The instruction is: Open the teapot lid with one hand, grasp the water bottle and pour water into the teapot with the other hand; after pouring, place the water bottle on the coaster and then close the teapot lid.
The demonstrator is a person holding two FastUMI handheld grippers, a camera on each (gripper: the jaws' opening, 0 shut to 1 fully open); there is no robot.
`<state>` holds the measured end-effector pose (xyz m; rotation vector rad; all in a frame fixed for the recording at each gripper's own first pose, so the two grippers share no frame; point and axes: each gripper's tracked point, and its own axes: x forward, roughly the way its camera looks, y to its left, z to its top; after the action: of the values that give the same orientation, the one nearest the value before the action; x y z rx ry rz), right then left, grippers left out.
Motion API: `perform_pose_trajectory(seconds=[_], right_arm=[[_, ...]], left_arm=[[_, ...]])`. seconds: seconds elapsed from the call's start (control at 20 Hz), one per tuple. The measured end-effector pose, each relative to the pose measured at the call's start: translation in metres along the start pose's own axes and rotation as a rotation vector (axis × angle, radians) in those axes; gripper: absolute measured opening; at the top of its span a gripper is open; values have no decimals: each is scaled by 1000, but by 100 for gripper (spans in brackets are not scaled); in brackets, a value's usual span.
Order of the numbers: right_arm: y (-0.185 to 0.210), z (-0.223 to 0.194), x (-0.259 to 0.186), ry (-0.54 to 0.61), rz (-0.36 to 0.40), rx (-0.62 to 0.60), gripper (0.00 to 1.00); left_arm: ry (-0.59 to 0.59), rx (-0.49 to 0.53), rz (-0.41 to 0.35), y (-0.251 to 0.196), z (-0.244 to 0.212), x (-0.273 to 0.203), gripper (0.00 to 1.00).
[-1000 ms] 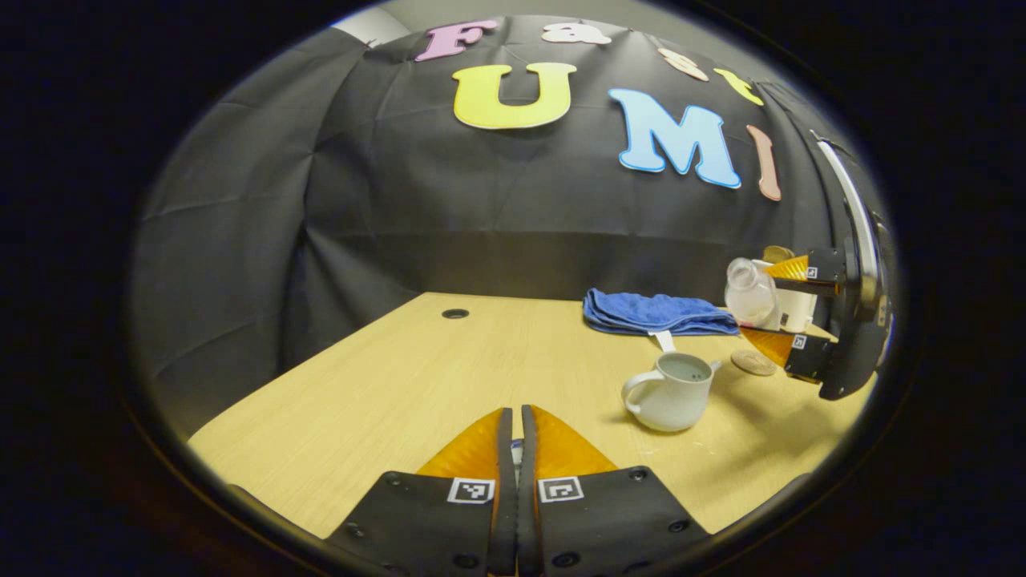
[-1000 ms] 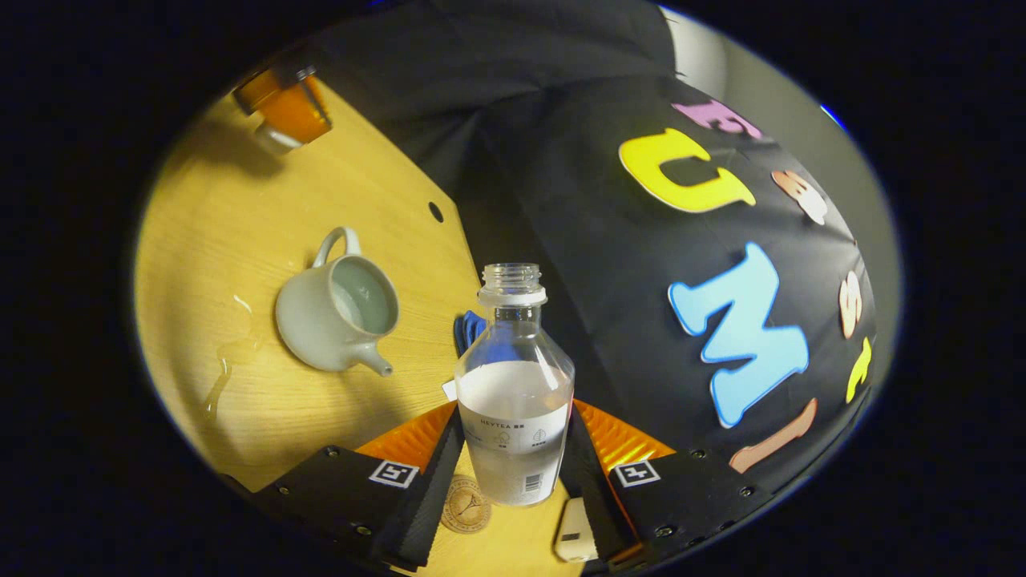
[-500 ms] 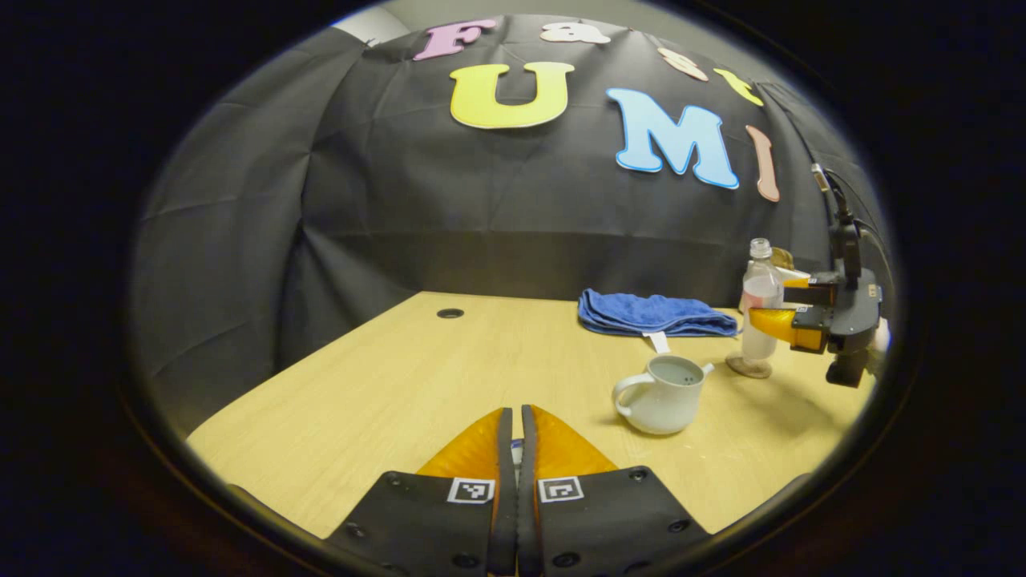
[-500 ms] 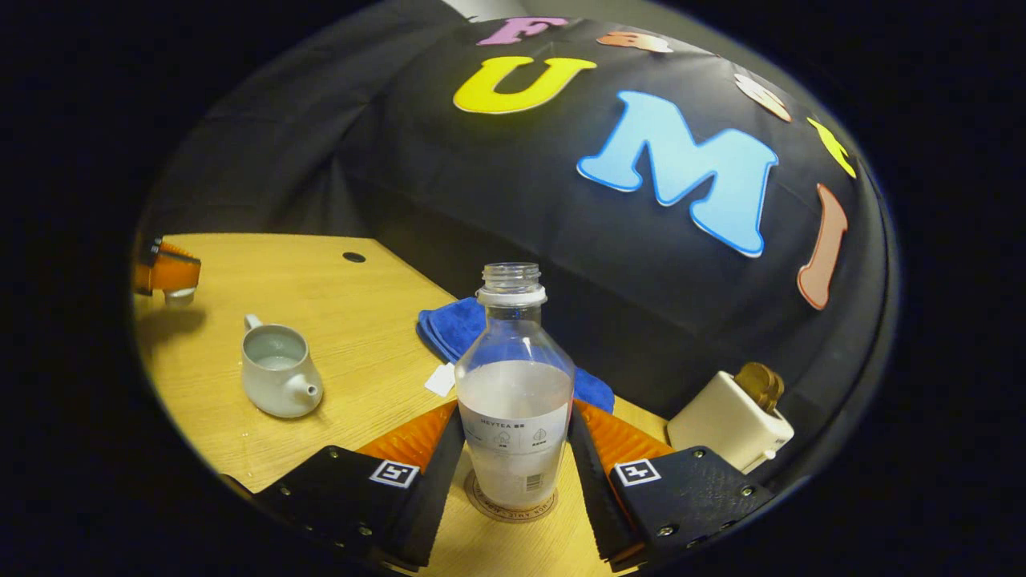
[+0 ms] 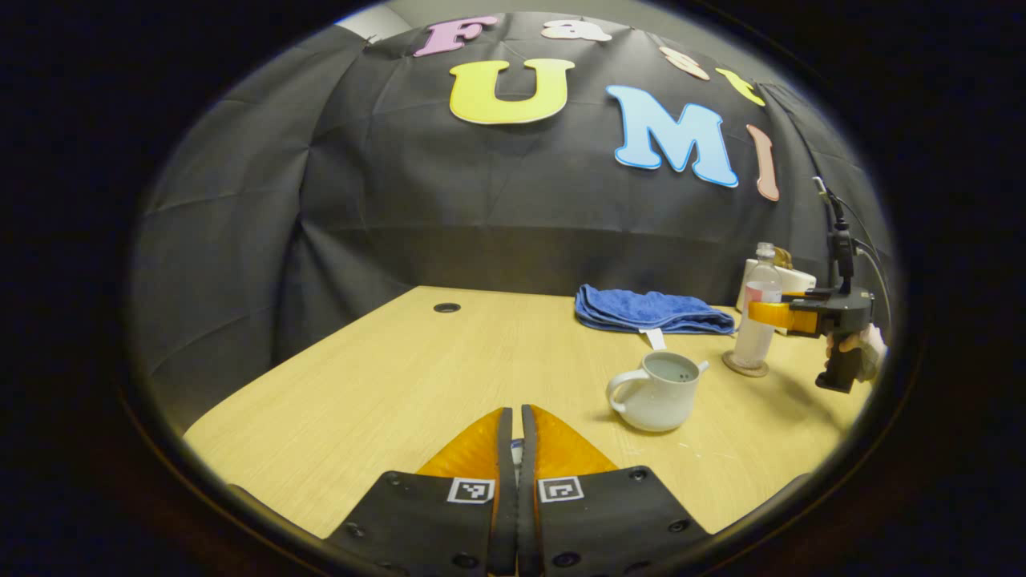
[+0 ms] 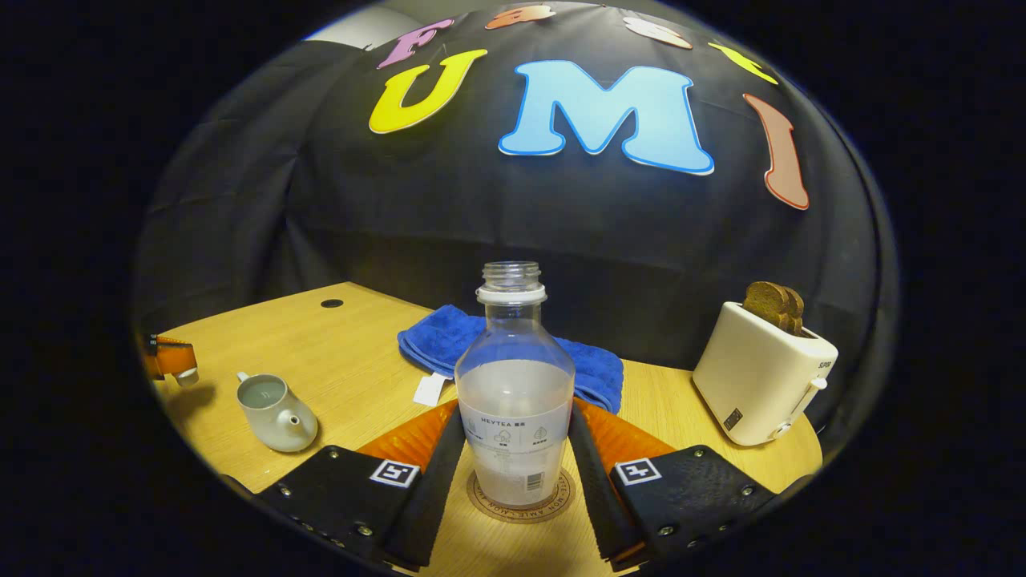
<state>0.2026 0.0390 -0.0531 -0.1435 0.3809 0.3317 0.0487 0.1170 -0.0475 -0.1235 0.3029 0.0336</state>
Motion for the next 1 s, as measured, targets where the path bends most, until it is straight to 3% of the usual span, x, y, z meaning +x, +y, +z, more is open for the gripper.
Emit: perform_pose_trajectory(seconds=[0.3, 0.4, 0.45, 1.0], right_arm=[[-3, -11, -3, 18, 1, 45, 78], [-3, -11, -6, -1, 2, 66, 95], [-2, -9, -8, -12, 10, 77, 98], [-30, -5, -58, -82, -18, 154, 98]], left_arm=[[-8, 3, -10, -6, 5, -3, 6], [-12, -2, -20, -10, 7, -3, 9], [-13, -4, -25, -13, 8, -3, 9], [-53, 53, -105, -64, 36, 18, 9]])
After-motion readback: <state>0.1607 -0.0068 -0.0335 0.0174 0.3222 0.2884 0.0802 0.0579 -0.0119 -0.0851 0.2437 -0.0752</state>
